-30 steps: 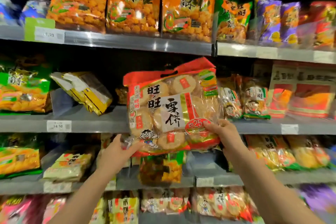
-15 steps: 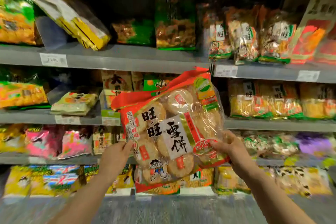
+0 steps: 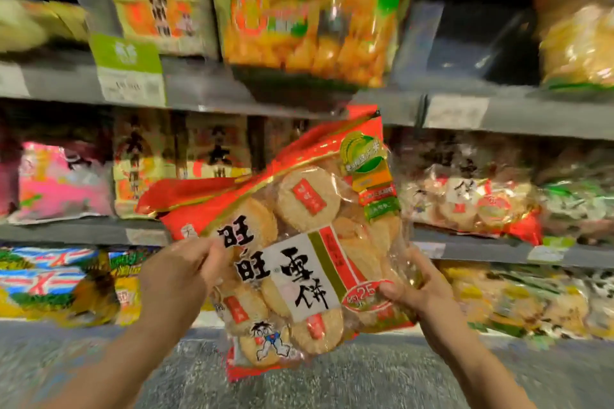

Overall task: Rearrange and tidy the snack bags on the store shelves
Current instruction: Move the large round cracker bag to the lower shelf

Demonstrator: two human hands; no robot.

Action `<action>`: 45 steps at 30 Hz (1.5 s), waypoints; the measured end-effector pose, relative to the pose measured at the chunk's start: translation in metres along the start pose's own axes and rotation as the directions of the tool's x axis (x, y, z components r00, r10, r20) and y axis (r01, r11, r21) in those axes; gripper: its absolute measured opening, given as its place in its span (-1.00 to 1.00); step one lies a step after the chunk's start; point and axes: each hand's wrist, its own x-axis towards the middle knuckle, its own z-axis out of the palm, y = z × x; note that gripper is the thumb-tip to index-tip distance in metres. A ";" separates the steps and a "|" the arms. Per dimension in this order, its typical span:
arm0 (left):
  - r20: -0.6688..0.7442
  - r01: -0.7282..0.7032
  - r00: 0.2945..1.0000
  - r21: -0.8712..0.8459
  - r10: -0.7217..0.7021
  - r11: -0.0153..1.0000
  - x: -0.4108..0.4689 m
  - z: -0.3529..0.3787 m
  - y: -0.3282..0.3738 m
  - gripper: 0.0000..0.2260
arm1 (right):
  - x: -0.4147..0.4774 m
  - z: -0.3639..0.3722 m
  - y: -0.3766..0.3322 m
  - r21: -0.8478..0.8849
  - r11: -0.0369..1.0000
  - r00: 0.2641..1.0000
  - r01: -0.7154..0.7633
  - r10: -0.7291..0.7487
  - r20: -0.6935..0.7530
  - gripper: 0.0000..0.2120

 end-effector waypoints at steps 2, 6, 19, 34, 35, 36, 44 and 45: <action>-0.033 0.037 0.999 -0.059 -0.039 0.998 -0.018 0.043 -0.012 -0.67 | 0.017 -0.008 0.050 0.004 1.000 1.000 -0.022 0.022 0.003 -0.24; -0.110 -0.127 0.987 -0.127 0.113 0.984 -0.043 0.118 -0.030 -0.64 | 0.043 -0.036 0.115 0.058 0.998 0.998 -0.030 0.033 -0.047 -0.45; -0.165 -0.050 0.986 -0.256 0.007 0.965 -0.002 0.180 0.007 -0.77 | 0.084 -0.074 0.073 0.139 0.979 0.979 0.152 -0.129 -0.160 -0.50; 0.121 -0.034 0.992 0.009 0.032 0.999 0.046 0.229 -0.007 -0.25 | 0.152 -0.028 0.046 -0.138 0.935 0.899 0.326 -0.352 -0.260 -0.26; 0.121 -0.036 0.992 0.049 0.030 0.998 0.048 0.230 -0.008 -0.26 | 0.153 -0.022 0.050 -0.279 0.903 0.873 0.326 -0.401 -0.277 -0.29; 0.124 -0.040 0.992 0.086 0.029 0.995 0.049 0.230 -0.009 -0.27 | 0.153 -0.015 0.054 -0.442 0.840 0.839 0.315 -0.465 -0.284 -0.35; 0.145 0.017 0.988 0.224 -0.050 0.975 0.059 0.227 -0.004 -0.40 | 0.161 0.031 0.067 -0.994 0.075 0.652 0.081 -0.758 -0.004 -0.17; 0.153 0.033 0.986 0.220 -0.068 0.975 0.059 0.227 -0.001 -0.42 | 0.158 0.030 0.070 -0.994 0.100 0.641 0.053 -0.766 -0.043 -0.21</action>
